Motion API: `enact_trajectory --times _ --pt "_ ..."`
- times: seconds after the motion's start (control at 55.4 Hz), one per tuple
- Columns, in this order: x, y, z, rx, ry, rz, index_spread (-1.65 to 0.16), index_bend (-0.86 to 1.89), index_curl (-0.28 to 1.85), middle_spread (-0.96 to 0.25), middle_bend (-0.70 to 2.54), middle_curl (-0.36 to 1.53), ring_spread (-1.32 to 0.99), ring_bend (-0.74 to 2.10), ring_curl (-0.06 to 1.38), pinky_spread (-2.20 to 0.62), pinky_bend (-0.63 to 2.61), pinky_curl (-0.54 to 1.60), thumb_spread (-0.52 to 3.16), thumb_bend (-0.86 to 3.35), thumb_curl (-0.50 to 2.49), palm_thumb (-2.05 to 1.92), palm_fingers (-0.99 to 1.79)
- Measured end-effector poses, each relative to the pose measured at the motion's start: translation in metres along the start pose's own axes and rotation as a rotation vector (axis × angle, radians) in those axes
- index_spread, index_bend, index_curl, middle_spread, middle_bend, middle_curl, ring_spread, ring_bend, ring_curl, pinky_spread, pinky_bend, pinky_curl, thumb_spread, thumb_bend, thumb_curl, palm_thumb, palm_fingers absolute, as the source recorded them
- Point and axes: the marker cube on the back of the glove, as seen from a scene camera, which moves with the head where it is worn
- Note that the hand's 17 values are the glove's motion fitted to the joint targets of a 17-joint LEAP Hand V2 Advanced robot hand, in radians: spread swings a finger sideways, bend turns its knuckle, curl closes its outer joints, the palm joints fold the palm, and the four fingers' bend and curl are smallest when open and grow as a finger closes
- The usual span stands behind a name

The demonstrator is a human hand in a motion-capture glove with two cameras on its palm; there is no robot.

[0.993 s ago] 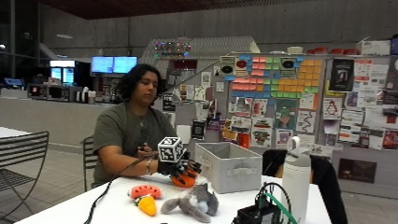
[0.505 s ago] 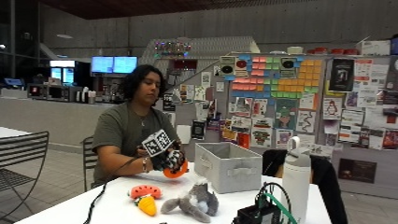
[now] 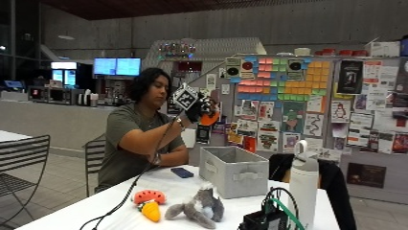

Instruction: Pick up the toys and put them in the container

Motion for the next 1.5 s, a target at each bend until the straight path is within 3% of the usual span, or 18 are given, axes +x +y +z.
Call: enact_trajectory --times 0.09,0.144,0.217,0.235,0.271,0.325,0.451,0.614,0.704,0.848,1.047,1.119,1.155,1.227,1.281,1.426,1.498 --pt "0.009 -0.011 0.041 -0.052 0.135 -0.132 -0.53 0.33 0.56 -0.50 0.96 0.89 -0.40 1.37 0.62 -0.42 1.31 0.61 0.79 0.05 0.76 0.59 0.90" --pt "0.007 -0.008 0.063 -0.129 0.146 -0.131 -0.52 0.30 0.59 -0.50 0.93 0.90 -0.40 1.38 0.62 -0.41 1.33 0.61 0.80 0.04 0.77 0.58 0.84" --pt "0.012 -0.007 0.084 -0.247 0.075 0.038 -0.46 0.19 0.58 -0.46 0.76 0.84 -0.38 1.31 0.60 -0.40 1.28 0.58 1.01 -0.05 0.68 0.39 0.58" --pt "0.017 -0.007 0.087 -0.268 0.062 0.072 -0.46 0.18 0.57 -0.44 0.67 0.81 -0.37 1.20 0.56 -0.36 1.25 0.57 1.03 -0.13 0.63 0.26 0.31" --pt "0.031 -0.005 0.089 -0.298 0.089 0.060 -0.44 0.19 0.59 -0.40 0.61 0.79 -0.33 1.12 0.57 -0.28 1.24 0.59 1.03 -0.16 0.58 0.11 0.05" --pt "0.057 0.000 0.090 -0.301 0.218 -0.041 -0.44 0.23 0.58 -0.34 0.53 0.74 -0.29 0.97 0.51 -0.20 1.20 0.54 1.03 -0.12 0.53 -0.01 -0.04" --pt "0.106 0.000 0.069 -0.266 0.335 0.178 -0.45 0.32 0.56 -0.27 0.45 0.67 -0.25 0.83 0.39 -0.09 1.05 0.43 1.03 -0.09 0.45 -0.09 0.08" --pt "0.206 0.020 0.024 -0.316 0.591 0.374 -0.43 0.39 0.57 -0.23 0.43 0.63 -0.22 0.79 0.36 -0.03 0.94 0.38 1.04 -0.07 0.38 -0.09 0.15" --pt "0.259 0.043 0.012 -0.356 0.604 0.530 -0.43 0.39 0.57 -0.22 0.43 0.62 -0.22 0.77 0.36 -0.02 0.91 0.36 1.06 -0.07 0.35 -0.08 0.18" --pt "0.334 0.088 0.020 -0.444 0.545 0.742 -0.42 0.38 0.56 -0.21 0.42 0.60 -0.22 0.75 0.35 -0.01 0.88 0.35 1.07 -0.06 0.31 -0.08 0.20" --pt "0.404 0.145 0.063 -0.549 0.583 0.848 -0.42 0.26 0.52 -0.17 0.35 0.55 -0.15 0.57 0.30 0.03 0.92 0.36 0.99 -0.06 0.30 -0.06 -0.05" --pt "0.410 0.157 0.081 -0.465 0.654 0.764 -0.43 0.27 0.52 -0.16 0.32 0.53 -0.14 0.52 0.28 0.05 0.90 0.35 0.98 -0.03 0.31 -0.02 -0.01" --pt "0.409 0.159 0.088 -0.414 0.689 0.714 -0.46 0.41 0.53 -0.17 0.34 0.53 -0.16 0.47 0.25 0.04 0.88 0.33 1.01 0.02 0.32 0.08 0.21" --pt "0.404 0.159 0.096 -0.330 0.716 0.636 -0.44 0.26 0.46 -0.25 0.45 0.54 -0.29 0.83 0.30 -0.16 0.85 0.29 1.07 0.14 0.38 0.32 0.80" --pt "0.399 0.159 0.097 -0.281 0.754 0.583 -0.42 0.17 0.47 -0.27 0.52 0.57 -0.33 0.98 0.36 -0.26 0.88 0.31 1.00 0.20 0.43 0.46 1.00" --pt "0.386 0.161 0.081 -0.202 0.775 0.494 -0.39 0.13 0.50 -0.29 0.74 0.67 -0.36 1.24 0.50 -0.36 1.02 0.41 0.86 0.17 0.51 0.54 1.26" --pt "0.368 0.164 0.068 -0.165 0.716 0.479 -0.40 0.16 0.52 -0.29 0.82 0.70 -0.35 1.30 0.53 -0.38 1.05 0.44 0.85 0.15 0.54 0.54 1.24"
